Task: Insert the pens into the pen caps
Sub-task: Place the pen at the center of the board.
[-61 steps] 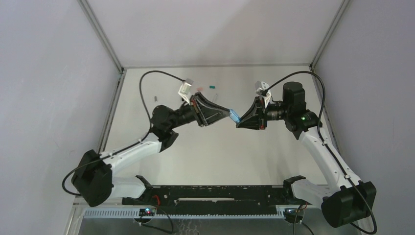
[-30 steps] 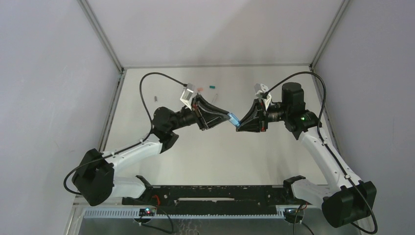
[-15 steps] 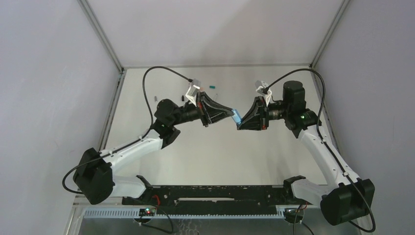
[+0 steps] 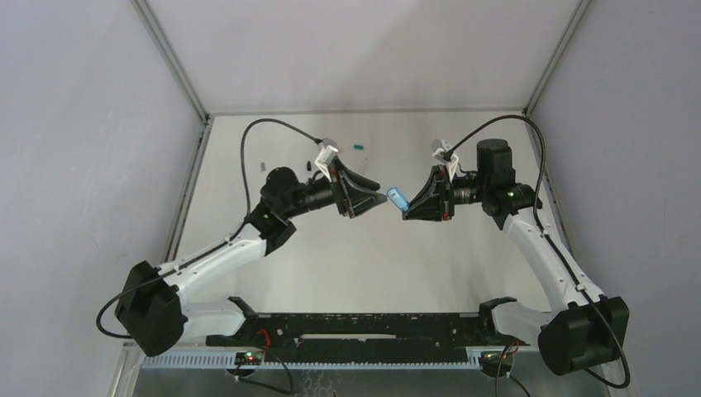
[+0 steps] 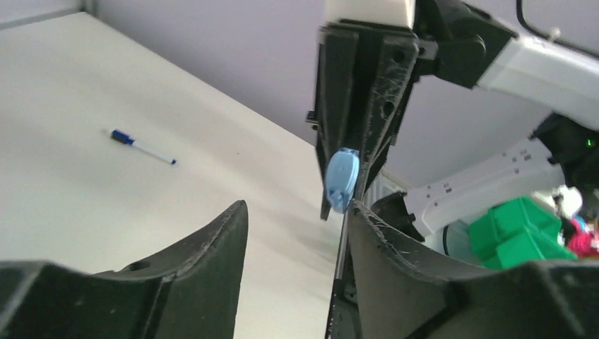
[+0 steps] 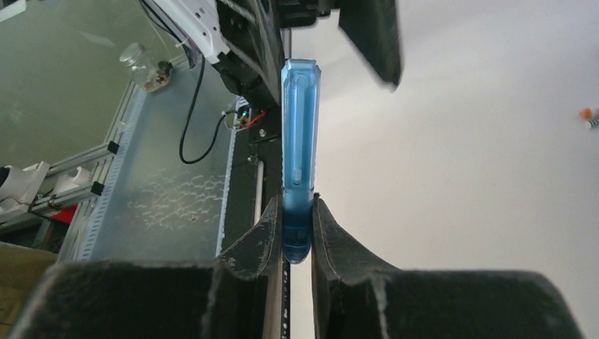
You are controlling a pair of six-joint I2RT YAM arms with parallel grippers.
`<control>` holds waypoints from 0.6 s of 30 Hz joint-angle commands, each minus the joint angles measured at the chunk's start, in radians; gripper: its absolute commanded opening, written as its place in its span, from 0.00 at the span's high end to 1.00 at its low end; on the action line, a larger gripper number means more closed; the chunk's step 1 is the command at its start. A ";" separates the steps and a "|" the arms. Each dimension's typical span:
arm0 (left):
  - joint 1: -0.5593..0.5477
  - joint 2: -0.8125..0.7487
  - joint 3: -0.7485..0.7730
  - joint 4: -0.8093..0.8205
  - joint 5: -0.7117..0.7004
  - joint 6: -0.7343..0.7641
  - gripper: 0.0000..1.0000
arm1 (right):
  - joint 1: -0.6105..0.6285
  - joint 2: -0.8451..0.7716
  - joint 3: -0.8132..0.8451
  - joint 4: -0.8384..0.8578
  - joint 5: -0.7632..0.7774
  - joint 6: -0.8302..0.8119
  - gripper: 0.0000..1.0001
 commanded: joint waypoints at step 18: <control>0.124 -0.433 -0.365 0.048 -0.489 0.015 0.19 | -0.190 0.279 -0.051 0.022 0.963 0.079 1.00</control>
